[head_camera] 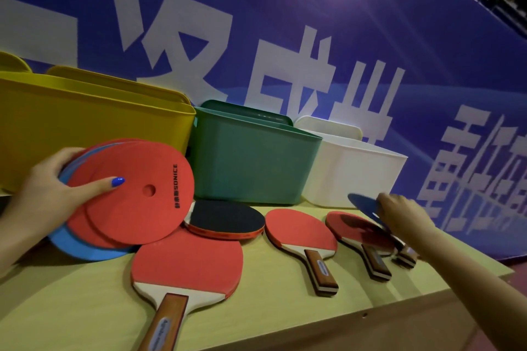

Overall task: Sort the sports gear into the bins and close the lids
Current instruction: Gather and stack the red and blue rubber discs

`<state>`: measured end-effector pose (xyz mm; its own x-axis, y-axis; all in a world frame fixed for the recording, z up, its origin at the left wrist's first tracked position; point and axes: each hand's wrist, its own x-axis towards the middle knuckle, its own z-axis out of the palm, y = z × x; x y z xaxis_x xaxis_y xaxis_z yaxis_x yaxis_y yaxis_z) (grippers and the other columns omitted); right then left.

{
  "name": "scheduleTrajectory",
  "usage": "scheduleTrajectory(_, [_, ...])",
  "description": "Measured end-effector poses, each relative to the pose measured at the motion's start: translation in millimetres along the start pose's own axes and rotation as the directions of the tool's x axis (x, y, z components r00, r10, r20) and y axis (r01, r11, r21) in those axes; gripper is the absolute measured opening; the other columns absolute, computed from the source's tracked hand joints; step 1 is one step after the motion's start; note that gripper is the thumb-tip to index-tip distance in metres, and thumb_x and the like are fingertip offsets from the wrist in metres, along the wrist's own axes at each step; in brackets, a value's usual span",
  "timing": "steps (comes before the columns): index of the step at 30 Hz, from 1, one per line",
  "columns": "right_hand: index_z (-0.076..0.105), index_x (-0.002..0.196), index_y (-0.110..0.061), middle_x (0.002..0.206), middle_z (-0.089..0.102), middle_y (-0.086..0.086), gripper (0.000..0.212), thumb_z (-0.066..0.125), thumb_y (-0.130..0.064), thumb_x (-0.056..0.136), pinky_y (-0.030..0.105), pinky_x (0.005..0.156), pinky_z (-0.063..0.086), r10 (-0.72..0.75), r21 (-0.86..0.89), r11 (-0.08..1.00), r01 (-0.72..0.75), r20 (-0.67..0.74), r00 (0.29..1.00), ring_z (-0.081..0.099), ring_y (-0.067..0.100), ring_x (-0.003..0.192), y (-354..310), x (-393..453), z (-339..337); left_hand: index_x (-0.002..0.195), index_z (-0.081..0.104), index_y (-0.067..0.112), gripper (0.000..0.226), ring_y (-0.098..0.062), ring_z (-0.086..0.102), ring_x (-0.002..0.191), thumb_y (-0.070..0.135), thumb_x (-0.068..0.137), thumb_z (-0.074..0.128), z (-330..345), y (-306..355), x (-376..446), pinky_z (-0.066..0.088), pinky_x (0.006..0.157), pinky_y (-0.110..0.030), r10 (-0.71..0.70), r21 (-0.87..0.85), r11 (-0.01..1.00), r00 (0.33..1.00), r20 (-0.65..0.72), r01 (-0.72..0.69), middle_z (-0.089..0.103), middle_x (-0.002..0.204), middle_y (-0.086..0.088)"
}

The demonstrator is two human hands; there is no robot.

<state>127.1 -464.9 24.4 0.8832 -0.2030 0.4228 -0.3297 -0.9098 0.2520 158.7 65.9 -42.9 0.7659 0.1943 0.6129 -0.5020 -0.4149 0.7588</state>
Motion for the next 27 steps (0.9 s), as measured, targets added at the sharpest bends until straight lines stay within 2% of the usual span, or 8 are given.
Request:
scheduleTrajectory(3, [0.055,0.112,-0.002,0.102,0.061,0.014,0.023,0.043,0.002,0.092,0.045,0.072,0.049,0.094,0.534,0.842,0.078,-0.288,0.953,0.058,0.031,0.087,-25,-1,-28,0.089,0.050,0.045,0.054,-0.020,0.055,0.092,0.010,0.065,0.083,8,19,2,0.043,0.083,-0.039,-0.031,-0.074,0.997,0.999,-0.018,0.030,0.059,0.095,0.011])
scheduleTrajectory(6, [0.055,0.113,0.002,0.099,0.056,0.007,0.030,0.044,0.012,0.088,0.038,0.076,0.047,0.205,0.784,0.555,0.279,-0.454,0.867,0.051,0.021,0.090,-75,-7,-65,0.090,0.049,0.042,0.050,-0.007,0.055,0.085,0.013,0.066,0.083,9,27,0,0.045,0.075,-0.032,-0.044,-0.103,0.994,0.999,0.009,0.045,0.057,0.095,0.013])
scheduleTrajectory(9, [0.059,0.107,0.000,0.093,0.056,0.001,0.031,0.042,0.013,0.086,0.019,0.073,0.041,0.177,0.818,0.399,0.413,-0.511,0.841,0.050,0.013,0.084,-145,-12,-90,0.095,0.053,0.038,0.054,-0.005,0.057,0.089,0.032,0.055,0.089,6,29,0,0.046,0.072,-0.027,-0.058,-0.102,0.993,0.998,0.020,0.060,0.059,0.098,0.014])
scheduleTrajectory(11, [0.062,0.100,-0.004,0.086,0.057,-0.002,0.033,0.044,0.015,0.080,0.009,0.065,0.036,0.110,0.815,0.338,0.471,-0.531,0.840,0.048,0.006,0.076,-194,-11,-98,0.105,0.058,0.027,0.071,-0.011,0.061,0.091,0.051,0.042,0.080,7,29,0,0.050,0.078,-0.032,-0.085,-0.075,0.993,0.996,0.017,0.086,0.063,0.102,0.006])
scheduleTrajectory(15, [0.059,0.095,-0.011,0.087,0.057,-0.001,0.034,0.044,0.011,0.075,0.029,0.068,0.035,-0.084,0.818,0.336,0.466,-0.467,0.880,0.050,0.019,0.080,-276,-6,-88,0.105,0.057,0.022,0.078,-0.019,0.061,0.096,0.058,0.036,0.069,7,24,2,0.044,0.078,-0.025,-0.075,-0.070,0.995,0.996,-0.039,0.073,0.065,0.103,-0.001])
scheduleTrajectory(17, [0.056,0.096,-0.011,0.091,0.060,0.006,0.034,0.041,0.011,0.075,0.035,0.069,0.037,-0.078,0.865,0.303,0.400,-0.396,0.915,0.053,0.028,0.085,-302,-7,-77,0.106,0.057,0.024,0.077,-0.019,0.061,0.098,0.057,0.038,0.069,6,20,3,0.047,0.080,-0.028,-0.092,-0.075,0.993,0.995,-0.030,0.089,0.065,0.105,0.000])
scheduleTrajectory(20, [0.058,0.099,-0.013,0.094,0.061,0.005,0.035,0.041,0.011,0.080,0.030,0.068,0.031,0.020,0.938,0.226,0.263,-0.274,0.962,0.054,0.026,0.089,-322,-6,-62,0.104,0.058,0.029,0.085,-0.014,0.063,0.098,0.070,0.031,0.074,3,11,6,0.050,0.088,-0.035,-0.098,-0.074,0.993,0.994,-0.037,0.095,0.066,0.106,0.003])
scheduleTrajectory(27, [0.055,0.093,-0.016,0.084,0.052,-0.003,0.032,0.041,0.011,0.083,0.030,0.068,0.031,0.020,0.960,0.172,0.222,-0.229,0.973,0.046,0.021,0.081,-318,-2,-50,0.098,0.059,0.035,0.080,0.002,0.061,0.095,0.090,0.040,0.058,4,10,12,0.045,0.080,-0.014,-0.072,-0.067,0.996,0.992,-0.106,0.065,0.067,0.103,0.009])
